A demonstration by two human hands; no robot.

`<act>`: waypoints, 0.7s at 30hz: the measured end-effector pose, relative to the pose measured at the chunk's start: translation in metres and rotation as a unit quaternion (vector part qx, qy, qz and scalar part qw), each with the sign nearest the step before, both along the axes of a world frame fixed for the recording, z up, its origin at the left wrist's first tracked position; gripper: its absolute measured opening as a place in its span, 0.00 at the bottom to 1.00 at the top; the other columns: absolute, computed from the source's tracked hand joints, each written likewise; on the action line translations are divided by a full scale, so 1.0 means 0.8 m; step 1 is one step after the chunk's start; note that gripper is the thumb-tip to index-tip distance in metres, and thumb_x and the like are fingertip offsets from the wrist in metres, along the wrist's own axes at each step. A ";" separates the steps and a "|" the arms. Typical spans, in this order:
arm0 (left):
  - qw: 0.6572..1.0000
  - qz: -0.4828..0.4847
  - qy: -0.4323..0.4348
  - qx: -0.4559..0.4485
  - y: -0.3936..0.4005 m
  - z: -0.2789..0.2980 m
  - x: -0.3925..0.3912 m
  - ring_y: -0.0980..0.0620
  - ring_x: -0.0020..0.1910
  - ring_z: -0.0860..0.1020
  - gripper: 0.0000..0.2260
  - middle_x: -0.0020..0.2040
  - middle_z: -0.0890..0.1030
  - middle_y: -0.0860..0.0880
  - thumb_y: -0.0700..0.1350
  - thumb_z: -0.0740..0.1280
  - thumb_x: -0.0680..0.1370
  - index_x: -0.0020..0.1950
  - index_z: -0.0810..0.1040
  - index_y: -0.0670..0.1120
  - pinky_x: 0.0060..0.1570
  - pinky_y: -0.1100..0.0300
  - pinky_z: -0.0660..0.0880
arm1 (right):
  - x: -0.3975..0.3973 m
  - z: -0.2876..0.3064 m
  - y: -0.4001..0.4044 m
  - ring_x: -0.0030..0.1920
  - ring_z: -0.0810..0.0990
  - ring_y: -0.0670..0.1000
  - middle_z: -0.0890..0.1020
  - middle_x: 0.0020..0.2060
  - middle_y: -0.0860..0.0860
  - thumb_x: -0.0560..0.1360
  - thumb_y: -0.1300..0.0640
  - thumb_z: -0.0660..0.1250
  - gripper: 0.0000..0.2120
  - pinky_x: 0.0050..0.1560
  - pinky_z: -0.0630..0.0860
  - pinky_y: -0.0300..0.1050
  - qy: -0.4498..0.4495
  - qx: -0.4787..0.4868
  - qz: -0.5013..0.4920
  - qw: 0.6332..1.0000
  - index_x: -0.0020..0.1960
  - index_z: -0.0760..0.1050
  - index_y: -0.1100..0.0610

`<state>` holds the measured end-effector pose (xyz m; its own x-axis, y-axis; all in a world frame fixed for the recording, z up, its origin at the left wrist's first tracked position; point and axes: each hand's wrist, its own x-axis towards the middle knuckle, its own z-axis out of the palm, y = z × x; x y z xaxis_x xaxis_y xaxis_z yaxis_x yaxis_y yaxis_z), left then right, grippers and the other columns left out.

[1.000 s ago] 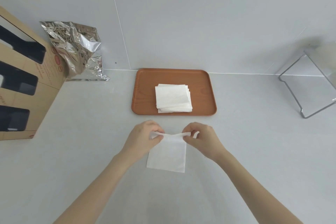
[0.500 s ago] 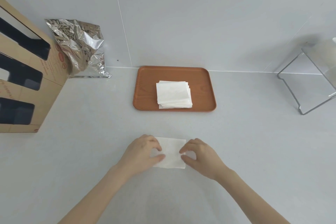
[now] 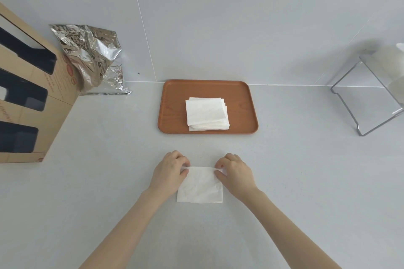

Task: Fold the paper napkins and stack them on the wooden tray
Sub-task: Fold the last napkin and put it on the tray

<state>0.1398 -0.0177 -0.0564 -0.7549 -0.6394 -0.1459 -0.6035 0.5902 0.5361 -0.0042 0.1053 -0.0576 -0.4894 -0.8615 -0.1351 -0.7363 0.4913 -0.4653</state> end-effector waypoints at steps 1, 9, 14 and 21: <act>1.000 0.002 0.003 0.003 0.000 -0.001 0.000 0.48 0.54 0.73 0.04 0.51 0.76 0.46 0.40 0.65 0.73 0.47 0.77 0.44 0.49 0.53 0.73 | 0.000 0.000 0.000 0.54 0.73 0.53 0.78 0.51 0.52 0.74 0.57 0.63 0.08 0.43 0.65 0.41 -0.002 0.000 0.001 1.000 0.51 0.76 0.57; 0.994 0.020 0.068 0.081 -0.023 0.033 -0.020 0.49 0.42 0.78 0.02 0.41 0.81 0.46 0.39 0.66 0.72 0.40 0.77 0.46 0.46 0.56 0.75 | -0.028 0.030 -0.007 0.41 0.77 0.49 0.78 0.36 0.47 0.71 0.61 0.64 0.02 0.43 0.73 0.40 -0.162 -0.072 -0.043 0.983 0.41 0.75 0.55; 0.972 0.053 0.162 0.161 -0.063 0.073 -0.051 0.60 0.34 0.76 0.05 0.36 0.80 0.51 0.40 0.68 0.71 0.39 0.78 0.50 0.37 0.74 0.70 | -0.068 0.075 -0.036 0.33 0.74 0.40 0.77 0.32 0.43 0.70 0.63 0.67 0.06 0.36 0.70 0.25 -0.206 -0.147 -0.059 0.966 0.39 0.75 0.53; 0.946 0.094 0.243 0.191 -0.129 0.096 -0.102 0.53 0.37 0.77 0.06 0.35 0.78 0.52 0.41 0.69 0.71 0.38 0.79 0.52 0.43 0.56 0.74 | -0.128 0.102 -0.110 0.24 0.72 0.40 0.75 0.28 0.47 0.71 0.62 0.66 0.03 0.27 0.67 0.26 -0.266 -0.200 -0.101 0.938 0.43 0.77 0.55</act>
<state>0.0580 -0.1208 0.0205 -0.6697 -0.7404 -0.0573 -0.3055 0.2044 0.9300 -0.1063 0.0174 0.0238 -0.6037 -0.7919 -0.0917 -0.2588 0.3034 -0.9170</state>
